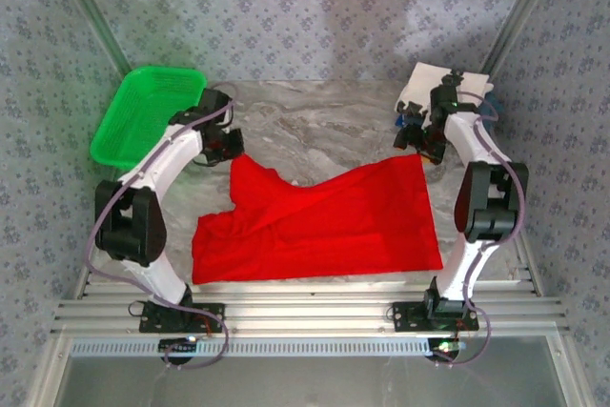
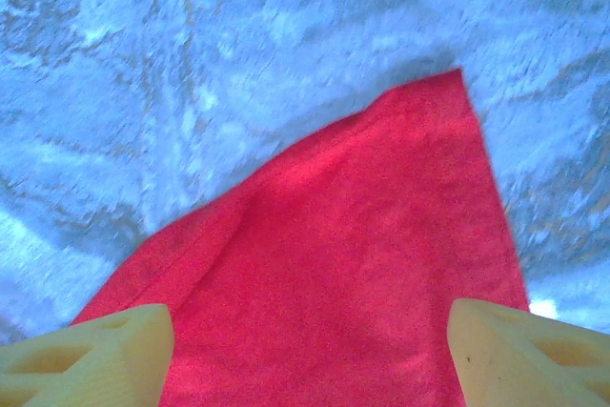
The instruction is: Fold and stack the t-shirts
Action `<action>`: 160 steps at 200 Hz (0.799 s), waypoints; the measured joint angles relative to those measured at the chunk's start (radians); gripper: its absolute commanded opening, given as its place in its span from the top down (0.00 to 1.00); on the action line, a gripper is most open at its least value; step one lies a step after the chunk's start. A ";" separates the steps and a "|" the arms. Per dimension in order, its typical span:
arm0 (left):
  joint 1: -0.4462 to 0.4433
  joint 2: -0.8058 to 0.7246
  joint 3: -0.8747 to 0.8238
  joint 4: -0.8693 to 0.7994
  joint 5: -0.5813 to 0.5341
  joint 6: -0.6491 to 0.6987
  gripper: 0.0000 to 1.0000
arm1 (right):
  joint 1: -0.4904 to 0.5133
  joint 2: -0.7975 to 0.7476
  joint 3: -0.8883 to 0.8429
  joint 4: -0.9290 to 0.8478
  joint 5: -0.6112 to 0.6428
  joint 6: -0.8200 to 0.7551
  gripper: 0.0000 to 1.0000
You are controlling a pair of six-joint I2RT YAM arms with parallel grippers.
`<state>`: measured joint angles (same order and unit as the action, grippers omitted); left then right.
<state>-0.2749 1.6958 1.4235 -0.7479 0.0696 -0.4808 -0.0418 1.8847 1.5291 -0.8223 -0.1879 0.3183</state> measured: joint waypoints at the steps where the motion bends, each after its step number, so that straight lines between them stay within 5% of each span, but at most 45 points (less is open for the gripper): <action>1: 0.000 -0.001 0.000 0.000 0.000 0.000 1.00 | 0.000 0.006 0.005 -0.001 0.003 -0.002 0.24; 46: 0.001 -0.024 0.010 0.006 0.000 0.018 1.00 | -0.011 0.158 0.118 -0.050 0.053 0.018 0.29; 160: 0.001 -0.045 0.095 0.072 0.016 0.080 1.00 | -0.010 0.267 0.169 -0.062 0.116 0.254 0.34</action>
<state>-0.2741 1.6512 1.5185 -0.6754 0.0860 -0.4004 -0.0517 2.1517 1.6978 -0.8841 -0.0715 0.5724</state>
